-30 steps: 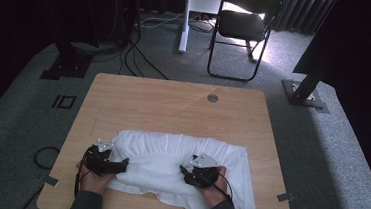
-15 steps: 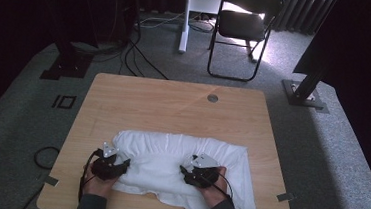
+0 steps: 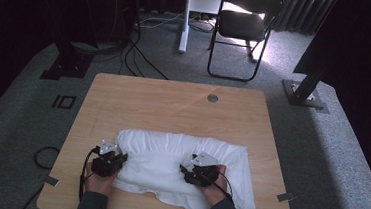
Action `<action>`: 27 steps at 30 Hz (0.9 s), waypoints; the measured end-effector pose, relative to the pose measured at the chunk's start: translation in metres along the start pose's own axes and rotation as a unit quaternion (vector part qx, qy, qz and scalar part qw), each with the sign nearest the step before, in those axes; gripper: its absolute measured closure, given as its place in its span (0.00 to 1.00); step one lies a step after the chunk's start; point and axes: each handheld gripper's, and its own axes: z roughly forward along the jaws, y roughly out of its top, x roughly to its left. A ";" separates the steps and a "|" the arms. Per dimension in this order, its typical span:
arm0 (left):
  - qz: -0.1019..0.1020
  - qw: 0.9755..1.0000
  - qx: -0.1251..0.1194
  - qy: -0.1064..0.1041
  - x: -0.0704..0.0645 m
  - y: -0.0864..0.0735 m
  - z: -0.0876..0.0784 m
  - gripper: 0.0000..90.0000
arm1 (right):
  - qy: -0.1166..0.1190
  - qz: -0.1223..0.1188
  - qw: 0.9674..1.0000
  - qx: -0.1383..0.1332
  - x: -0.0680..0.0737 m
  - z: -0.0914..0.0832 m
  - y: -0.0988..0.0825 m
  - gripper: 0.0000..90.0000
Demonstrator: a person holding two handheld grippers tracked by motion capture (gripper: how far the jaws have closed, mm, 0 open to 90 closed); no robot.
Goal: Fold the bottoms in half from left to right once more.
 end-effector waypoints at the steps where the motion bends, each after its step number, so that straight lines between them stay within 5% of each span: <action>1: -0.004 1.000 -0.006 -0.007 0.002 0.003 -0.003 0.94 | 0.003 0.001 1.000 0.002 -0.001 0.001 0.001 0.40; 7: -0.006 0.998 -0.051 -0.046 0.008 0.016 -0.017 0.95 | 0.017 0.001 1.000 0.018 -0.009 0.003 0.009 0.40; 11: 0.007 0.997 -0.062 -0.049 0.004 0.026 -0.022 0.95 | 0.015 0.008 1.000 0.022 -0.010 0.000 0.016 0.39; 16: 0.015 0.996 -0.071 -0.049 0.001 0.033 -0.025 0.95 | 0.010 0.007 1.000 -0.005 -0.007 -0.007 0.021 0.42; 20: 0.024 0.994 -0.088 -0.055 -0.002 0.040 -0.032 0.95 | 0.015 0.006 1.000 0.021 -0.007 0.007 0.019 0.40; 27: 0.046 0.989 -0.122 -0.070 -0.015 0.060 -0.052 0.95 | -0.001 -0.039 0.998 0.040 -0.003 0.030 0.025 0.41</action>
